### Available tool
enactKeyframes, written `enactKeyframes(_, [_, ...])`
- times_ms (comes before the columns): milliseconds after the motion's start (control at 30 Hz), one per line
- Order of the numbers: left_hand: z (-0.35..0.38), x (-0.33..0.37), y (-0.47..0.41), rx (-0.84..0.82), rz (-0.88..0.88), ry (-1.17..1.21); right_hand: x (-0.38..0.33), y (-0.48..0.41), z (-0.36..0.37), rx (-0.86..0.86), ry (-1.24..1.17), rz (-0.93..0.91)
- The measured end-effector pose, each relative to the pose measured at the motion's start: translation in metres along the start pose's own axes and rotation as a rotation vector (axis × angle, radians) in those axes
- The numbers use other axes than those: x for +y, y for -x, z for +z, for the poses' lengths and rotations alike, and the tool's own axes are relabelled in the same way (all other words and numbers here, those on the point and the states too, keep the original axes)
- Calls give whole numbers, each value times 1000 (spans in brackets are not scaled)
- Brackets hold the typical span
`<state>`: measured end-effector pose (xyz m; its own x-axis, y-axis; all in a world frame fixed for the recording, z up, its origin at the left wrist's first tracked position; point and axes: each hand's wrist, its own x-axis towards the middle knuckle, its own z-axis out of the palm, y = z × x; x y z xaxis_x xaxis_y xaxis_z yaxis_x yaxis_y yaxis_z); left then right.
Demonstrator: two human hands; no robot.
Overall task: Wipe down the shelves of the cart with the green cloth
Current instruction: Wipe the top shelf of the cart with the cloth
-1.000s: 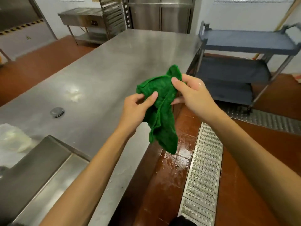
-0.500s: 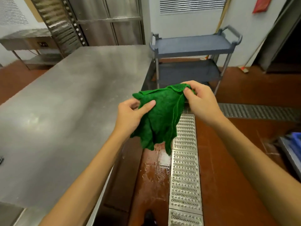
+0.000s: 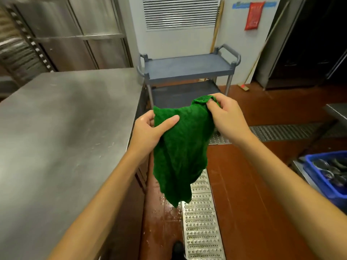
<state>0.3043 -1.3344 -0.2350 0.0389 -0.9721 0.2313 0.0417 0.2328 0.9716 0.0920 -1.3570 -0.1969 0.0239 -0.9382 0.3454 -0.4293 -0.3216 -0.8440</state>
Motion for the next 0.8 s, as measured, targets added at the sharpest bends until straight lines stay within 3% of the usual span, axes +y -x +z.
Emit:
enactKeyframes(233, [-11, -10, -97, -66, -15, 28, 18, -84, -2, 46, 46, 4])
enactKeyframes(433, [-20, -17, -165, -256, -60, 17, 43, -144, -5, 131, 18, 8])
enactKeyframes(567, [-6, -24, -210, -321, -35, 28, 74, -181, -9, 210, -13, 123])
enactKeyframes(700, [28, -33, -254, -332, -25, 8, 101, -218, -13, 75, -98, 224])
enactKeyframes(800, [58, -38, -288, -356, 41, -60, 112, -252, -18, -148, -56, 86])
